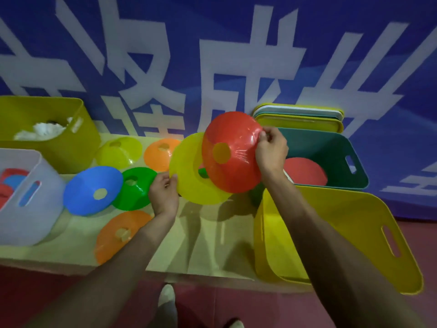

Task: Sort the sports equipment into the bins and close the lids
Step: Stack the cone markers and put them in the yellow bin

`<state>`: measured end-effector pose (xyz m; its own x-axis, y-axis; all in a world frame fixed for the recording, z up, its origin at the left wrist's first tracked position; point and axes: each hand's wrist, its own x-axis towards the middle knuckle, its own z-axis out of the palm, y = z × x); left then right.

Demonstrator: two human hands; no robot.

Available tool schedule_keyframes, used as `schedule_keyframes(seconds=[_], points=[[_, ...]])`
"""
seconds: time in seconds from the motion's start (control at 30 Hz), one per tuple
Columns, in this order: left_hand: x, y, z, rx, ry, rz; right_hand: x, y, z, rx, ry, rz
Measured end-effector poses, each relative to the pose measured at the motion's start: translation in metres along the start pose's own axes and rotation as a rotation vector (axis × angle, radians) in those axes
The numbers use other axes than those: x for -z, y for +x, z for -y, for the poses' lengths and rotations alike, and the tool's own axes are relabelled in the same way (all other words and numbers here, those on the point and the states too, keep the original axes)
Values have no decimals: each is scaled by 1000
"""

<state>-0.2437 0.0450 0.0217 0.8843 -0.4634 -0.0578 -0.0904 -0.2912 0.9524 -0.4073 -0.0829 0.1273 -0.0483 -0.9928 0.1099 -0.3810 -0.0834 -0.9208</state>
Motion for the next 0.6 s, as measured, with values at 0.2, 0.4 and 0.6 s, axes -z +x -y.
schedule_keyframes(seconds=[0.2, 0.4, 0.6], points=[[-24, -60, -48, -111, -84, 5, 78, 25, -17, -102, 95, -65], [-55, -112, -65, -191, 12, 255, 151, 39, -37, -101, 60, -116], [-92, -146, -73, -302, 256, 496, 205, 40, -63, -78, -58, -98]])
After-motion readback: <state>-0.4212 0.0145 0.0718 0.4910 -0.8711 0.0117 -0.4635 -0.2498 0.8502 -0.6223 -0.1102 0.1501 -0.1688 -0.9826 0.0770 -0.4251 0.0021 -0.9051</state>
